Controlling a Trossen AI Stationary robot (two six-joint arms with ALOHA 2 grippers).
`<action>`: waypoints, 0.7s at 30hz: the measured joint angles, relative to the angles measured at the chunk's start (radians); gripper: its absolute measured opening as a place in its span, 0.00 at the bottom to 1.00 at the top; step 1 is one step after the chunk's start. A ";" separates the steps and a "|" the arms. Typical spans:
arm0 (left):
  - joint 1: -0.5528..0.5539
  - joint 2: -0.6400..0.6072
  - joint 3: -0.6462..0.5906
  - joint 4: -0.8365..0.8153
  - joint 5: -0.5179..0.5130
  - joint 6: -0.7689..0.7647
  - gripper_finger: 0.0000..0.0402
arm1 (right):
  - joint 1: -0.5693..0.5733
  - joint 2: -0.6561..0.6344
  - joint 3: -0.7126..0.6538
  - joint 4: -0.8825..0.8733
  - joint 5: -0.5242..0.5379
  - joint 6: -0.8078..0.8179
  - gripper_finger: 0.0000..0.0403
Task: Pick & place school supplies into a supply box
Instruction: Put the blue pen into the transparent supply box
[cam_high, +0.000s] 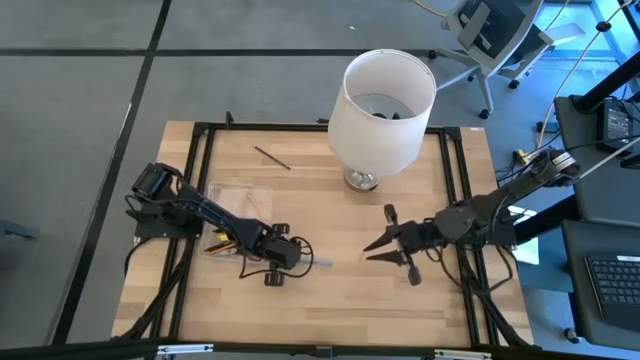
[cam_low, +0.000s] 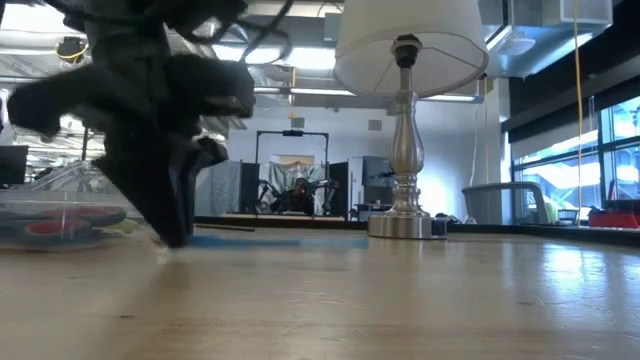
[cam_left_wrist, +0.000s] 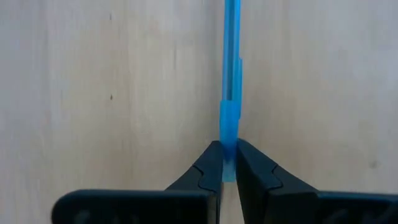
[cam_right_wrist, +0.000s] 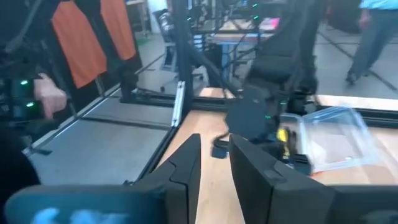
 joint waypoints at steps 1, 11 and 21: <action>0.002 -0.016 0.000 -0.005 0.002 0.000 0.05 | 0.000 -0.008 -0.007 -0.001 0.010 0.000 0.22; 0.017 -0.230 0.002 -0.219 0.004 -0.082 0.05 | -0.001 -0.017 -0.026 -0.043 0.030 -0.004 0.22; -0.049 -0.547 0.002 -0.687 0.005 -0.388 0.05 | -0.002 -0.017 -0.026 -0.044 0.052 -0.003 0.22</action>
